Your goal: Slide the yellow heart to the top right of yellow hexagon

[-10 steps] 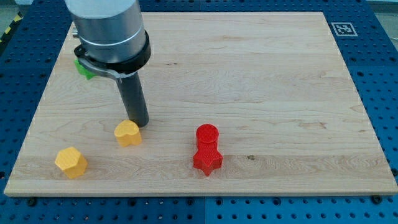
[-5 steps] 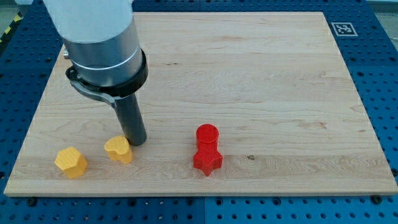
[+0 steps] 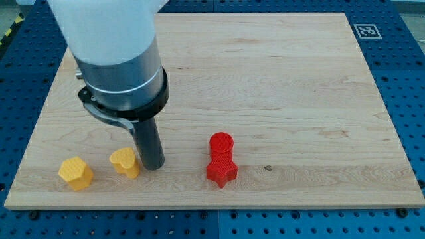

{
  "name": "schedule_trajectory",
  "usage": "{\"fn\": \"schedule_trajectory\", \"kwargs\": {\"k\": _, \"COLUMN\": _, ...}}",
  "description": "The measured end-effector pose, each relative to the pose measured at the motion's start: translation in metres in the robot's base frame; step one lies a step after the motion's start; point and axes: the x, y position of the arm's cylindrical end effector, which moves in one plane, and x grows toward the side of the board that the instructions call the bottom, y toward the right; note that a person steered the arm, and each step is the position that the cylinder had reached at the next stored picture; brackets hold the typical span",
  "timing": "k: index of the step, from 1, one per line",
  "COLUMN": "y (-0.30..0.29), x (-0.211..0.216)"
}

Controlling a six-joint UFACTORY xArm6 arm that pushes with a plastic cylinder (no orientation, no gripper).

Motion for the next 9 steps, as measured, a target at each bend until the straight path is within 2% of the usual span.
{"fn": "schedule_trajectory", "kwargs": {"k": 6, "y": -0.056, "x": -0.002}}
{"fn": "schedule_trajectory", "kwargs": {"k": 9, "y": 0.017, "x": -0.015}}
